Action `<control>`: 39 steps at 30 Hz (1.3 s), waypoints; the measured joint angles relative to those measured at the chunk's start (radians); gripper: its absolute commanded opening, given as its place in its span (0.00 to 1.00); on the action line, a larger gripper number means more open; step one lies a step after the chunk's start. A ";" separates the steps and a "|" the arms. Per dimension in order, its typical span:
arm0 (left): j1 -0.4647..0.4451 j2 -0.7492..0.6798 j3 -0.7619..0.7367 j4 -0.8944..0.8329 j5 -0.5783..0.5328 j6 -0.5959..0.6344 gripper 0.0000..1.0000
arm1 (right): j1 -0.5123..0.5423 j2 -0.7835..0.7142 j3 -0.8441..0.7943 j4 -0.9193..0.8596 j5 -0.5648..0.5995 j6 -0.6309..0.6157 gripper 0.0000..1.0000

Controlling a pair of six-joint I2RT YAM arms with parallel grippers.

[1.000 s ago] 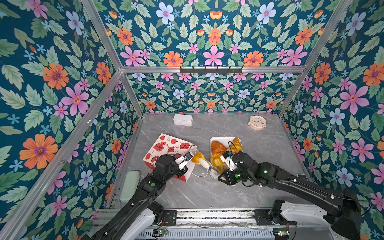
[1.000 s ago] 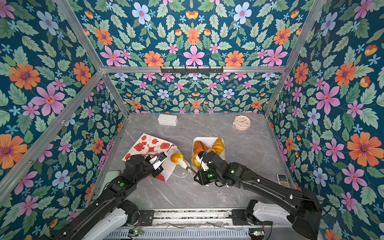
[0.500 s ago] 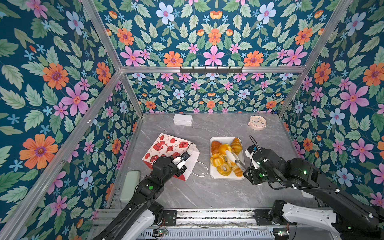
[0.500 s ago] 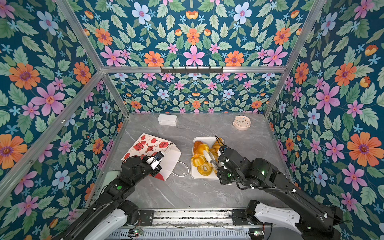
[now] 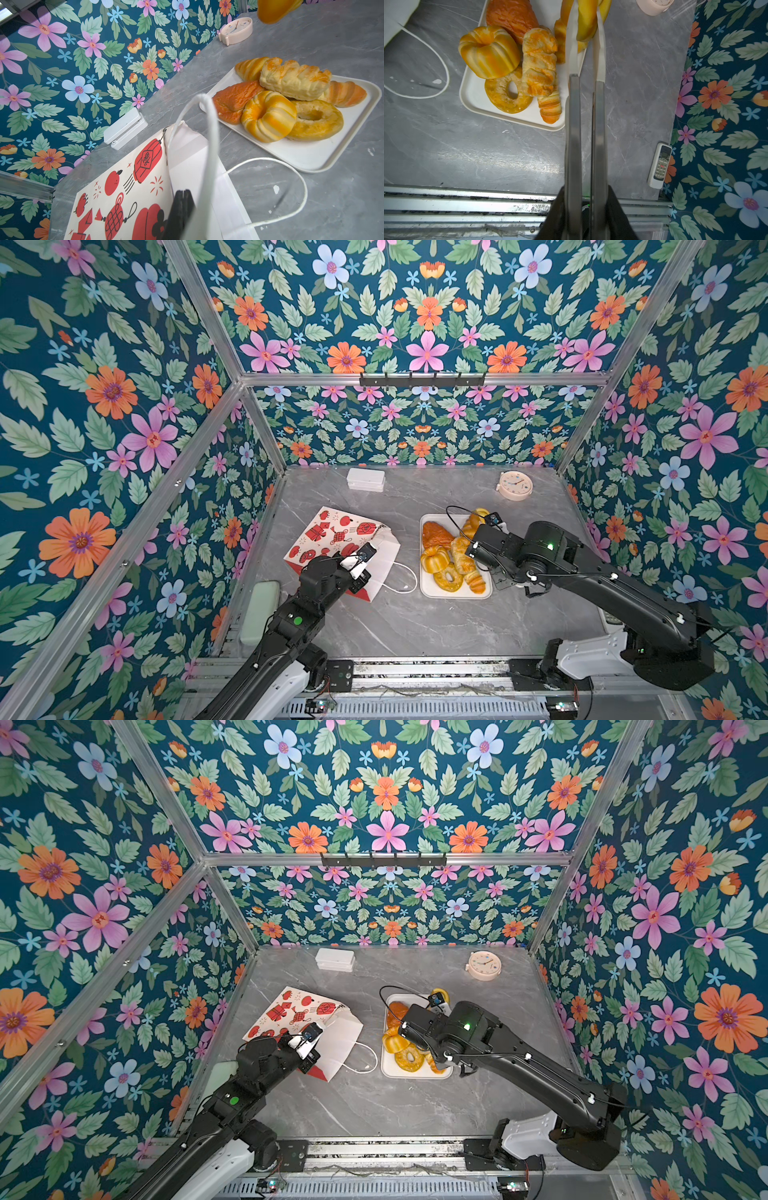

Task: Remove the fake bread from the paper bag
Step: 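Pull the gripped yellow shell bread out of the bag with the right tongs, then carry the shell bread over the tray with the right-held tongs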

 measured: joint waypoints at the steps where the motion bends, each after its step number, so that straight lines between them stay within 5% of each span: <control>1: 0.000 -0.002 0.000 0.002 -0.004 0.000 0.00 | 0.000 0.003 -0.007 -0.001 0.001 0.007 0.17; 21: 0.000 -0.013 -0.009 0.014 0.012 -0.001 0.00 | 0.005 -0.077 -0.369 -0.004 -0.120 0.150 0.17; 39: 0.000 -0.017 -0.015 0.020 0.011 -0.003 0.00 | 0.011 -0.024 -0.359 0.112 -0.134 0.085 0.16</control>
